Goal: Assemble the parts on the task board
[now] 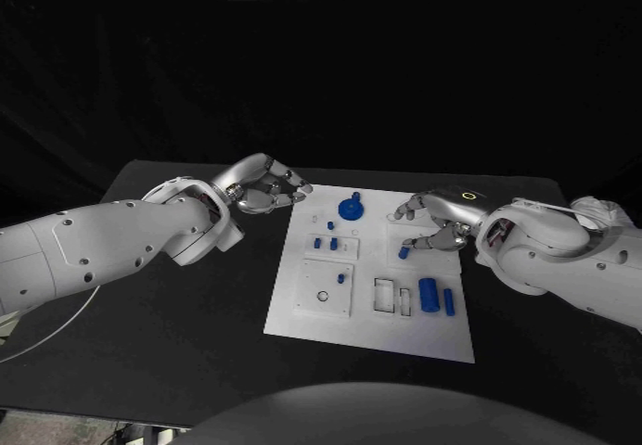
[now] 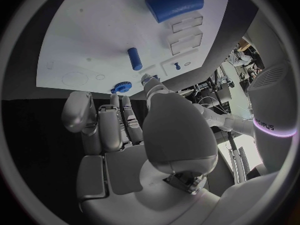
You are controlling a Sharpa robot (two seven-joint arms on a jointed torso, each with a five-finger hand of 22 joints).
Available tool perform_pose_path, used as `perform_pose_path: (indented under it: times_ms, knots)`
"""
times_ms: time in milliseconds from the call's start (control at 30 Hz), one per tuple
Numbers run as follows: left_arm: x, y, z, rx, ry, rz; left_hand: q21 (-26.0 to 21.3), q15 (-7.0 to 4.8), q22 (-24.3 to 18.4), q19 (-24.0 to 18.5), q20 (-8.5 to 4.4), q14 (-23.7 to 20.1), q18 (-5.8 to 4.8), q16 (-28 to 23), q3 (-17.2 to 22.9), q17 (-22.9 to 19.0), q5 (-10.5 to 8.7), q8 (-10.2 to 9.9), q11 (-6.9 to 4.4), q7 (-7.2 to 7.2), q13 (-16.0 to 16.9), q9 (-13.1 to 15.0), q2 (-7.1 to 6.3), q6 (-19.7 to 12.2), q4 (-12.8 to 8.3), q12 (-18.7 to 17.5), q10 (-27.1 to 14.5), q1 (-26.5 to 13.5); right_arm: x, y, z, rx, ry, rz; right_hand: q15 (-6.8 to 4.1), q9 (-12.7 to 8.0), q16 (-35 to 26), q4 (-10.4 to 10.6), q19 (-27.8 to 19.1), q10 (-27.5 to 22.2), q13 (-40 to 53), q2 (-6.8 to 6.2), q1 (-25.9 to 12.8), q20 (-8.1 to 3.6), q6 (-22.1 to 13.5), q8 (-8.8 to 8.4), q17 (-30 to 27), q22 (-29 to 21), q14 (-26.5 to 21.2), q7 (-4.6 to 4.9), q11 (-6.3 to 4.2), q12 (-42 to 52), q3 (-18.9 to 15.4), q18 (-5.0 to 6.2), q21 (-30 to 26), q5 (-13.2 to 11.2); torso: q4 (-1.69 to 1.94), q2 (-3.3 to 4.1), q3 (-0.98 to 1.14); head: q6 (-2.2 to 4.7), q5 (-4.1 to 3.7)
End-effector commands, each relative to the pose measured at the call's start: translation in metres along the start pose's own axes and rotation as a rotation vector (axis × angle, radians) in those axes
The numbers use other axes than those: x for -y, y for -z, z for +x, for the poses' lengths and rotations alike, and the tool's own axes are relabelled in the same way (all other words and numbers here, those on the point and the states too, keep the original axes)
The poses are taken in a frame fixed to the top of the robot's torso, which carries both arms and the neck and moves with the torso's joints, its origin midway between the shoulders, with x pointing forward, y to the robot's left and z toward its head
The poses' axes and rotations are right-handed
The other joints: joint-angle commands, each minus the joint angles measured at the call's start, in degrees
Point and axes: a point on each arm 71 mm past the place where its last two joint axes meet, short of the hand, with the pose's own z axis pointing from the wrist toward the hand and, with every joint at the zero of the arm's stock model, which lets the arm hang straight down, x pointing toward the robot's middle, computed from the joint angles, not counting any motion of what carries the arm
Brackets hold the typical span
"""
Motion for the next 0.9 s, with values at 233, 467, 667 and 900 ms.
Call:
perform_pose_path:
  times_ms: [233, 467, 667, 900]
  knots:
    - [0.001, -0.001, 0.002, -0.016, 0.006, 0.003, -0.21, -0.01, 10.48, -0.52, -0.08, -0.42, 0.8, -0.19, 0.41, -0.07, -0.18, 0.09, -0.17, 0.17, -0.02, 0.03, -0.48, -0.06, -0.08, -0.23, 0.11, 0.23, 0.001, 0.0, 0.015, -0.089, -0.009, 0.008, -0.5, -0.01, 0.05, -1.58, 0.47, 2.64, -0.1, 0.48, 0.91, -0.27, 1.76, 0.95, -0.49, 7.94, 0.08, 0.24, -0.62, 1.31, 0.18, -0.71, 0.61, 2.53, 0.02, 0.01, 0.02, -0.01, 0.16]
    - [0.001, -0.001, 0.002, -0.018, 0.008, 0.001, -0.22, -0.01, 10.48, -0.52, -0.08, -0.42, 0.8, -0.19, 0.42, -0.07, -0.18, 0.08, -0.16, 0.16, -0.02, 0.02, -0.48, -0.07, -0.08, -0.23, 0.11, 0.22, 0.001, -0.001, 0.024, -0.118, -0.032, 0.002, -0.73, 0.73, -0.03, -2.57, 0.47, 3.74, -0.19, 0.55, 0.82, -0.54, 3.51, 2.19, -0.7, 7.95, 0.07, 0.59, -0.93, 1.74, 0.68, -0.74, 0.68, 7.0, -0.01, 0.03, 0.05, -0.01, 0.45]
    - [0.001, -0.001, 0.003, -0.022, 0.009, -0.001, -0.28, 0.01, 10.46, -0.55, -0.08, -0.46, 0.81, -0.23, 0.52, -0.18, -0.17, 0.04, -0.09, 0.05, -0.01, 0.01, -0.47, -0.13, -0.04, -0.22, 0.14, 0.2, 0.001, -0.001, 0.029, -0.14, -0.047, 0.0, -0.71, 0.92, -0.12, -2.93, 0.41, 4.01, -0.21, 0.64, 0.95, -0.54, 3.64, 2.36, -0.89, 7.92, 0.01, 0.67, -0.98, 1.84, 0.97, -0.72, 0.57, 7.59, -0.05, 0.04, -0.02, -0.01, 0.36]
    - [0.001, -0.002, 0.005, -0.034, 0.013, -0.004, -0.39, 0.07, 10.44, -0.6, -0.06, -0.56, 0.82, -0.29, 0.92, -0.34, 0.11, -0.02, 0.03, -0.05, 0.02, -0.02, -0.49, -0.21, -0.11, -0.16, 0.37, 0.41, -0.001, -0.002, 0.035, -0.178, -0.064, -0.01, -0.75, 2.22, -0.37, -5.61, 0.2, 5.2, -0.64, 0.89, 3.15, -0.67, 4.88, 3.63, -1.4, 7.87, -0.28, 0.95, -1.03, 1.67, 3.7, -0.66, 0.37, 11.54, -0.03, 0.04, 0.0, -0.01, 0.19]
